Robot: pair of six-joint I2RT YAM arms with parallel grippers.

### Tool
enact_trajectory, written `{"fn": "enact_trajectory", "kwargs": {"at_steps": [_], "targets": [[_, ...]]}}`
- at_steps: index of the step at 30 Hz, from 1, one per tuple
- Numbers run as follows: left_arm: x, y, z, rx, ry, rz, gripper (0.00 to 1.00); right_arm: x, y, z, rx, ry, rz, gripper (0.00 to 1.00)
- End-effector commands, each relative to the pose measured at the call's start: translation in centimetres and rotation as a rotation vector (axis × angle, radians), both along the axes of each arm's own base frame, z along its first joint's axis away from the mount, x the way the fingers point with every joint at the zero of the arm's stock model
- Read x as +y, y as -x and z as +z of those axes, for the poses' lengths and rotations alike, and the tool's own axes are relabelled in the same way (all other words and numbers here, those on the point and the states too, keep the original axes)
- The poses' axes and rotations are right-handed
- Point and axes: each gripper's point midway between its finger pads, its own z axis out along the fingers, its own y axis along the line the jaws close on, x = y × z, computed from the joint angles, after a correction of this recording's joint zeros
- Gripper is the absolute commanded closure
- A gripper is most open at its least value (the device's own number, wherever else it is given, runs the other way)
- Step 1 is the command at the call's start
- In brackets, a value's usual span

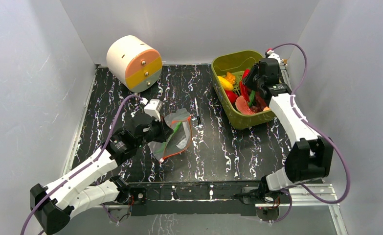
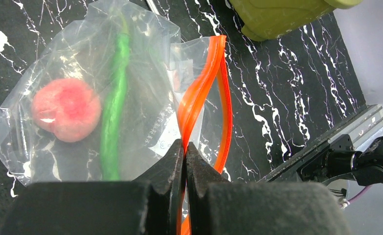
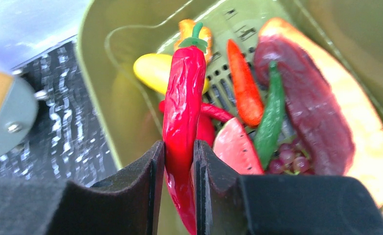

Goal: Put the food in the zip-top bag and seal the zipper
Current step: Place the fake vegetable in the zipper food storage bag.

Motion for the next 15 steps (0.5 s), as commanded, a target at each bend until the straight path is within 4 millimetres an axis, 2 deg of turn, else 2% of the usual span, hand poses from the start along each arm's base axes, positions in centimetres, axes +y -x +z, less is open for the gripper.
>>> {"fn": "enact_trajectory", "kwargs": {"at_steps": [1, 7, 15], "targets": [[0.1, -1.2, 2.1, -0.039, 0.036, 0.068, 1.00, 3.4, 3.1, 3.5, -0.075, -0.142, 0.149, 0.85], [-0.5, -1.9, 2.6, -0.037, 0.075, 0.093, 1.00, 6.5, 8.2, 5.0, -0.086, -0.230, 0.277, 0.85], [-1.6, -2.1, 2.5, -0.001, 0.088, 0.079, 1.00, 11.2, 15.4, 4.7, 0.002, -0.310, 0.473, 0.84]]}}
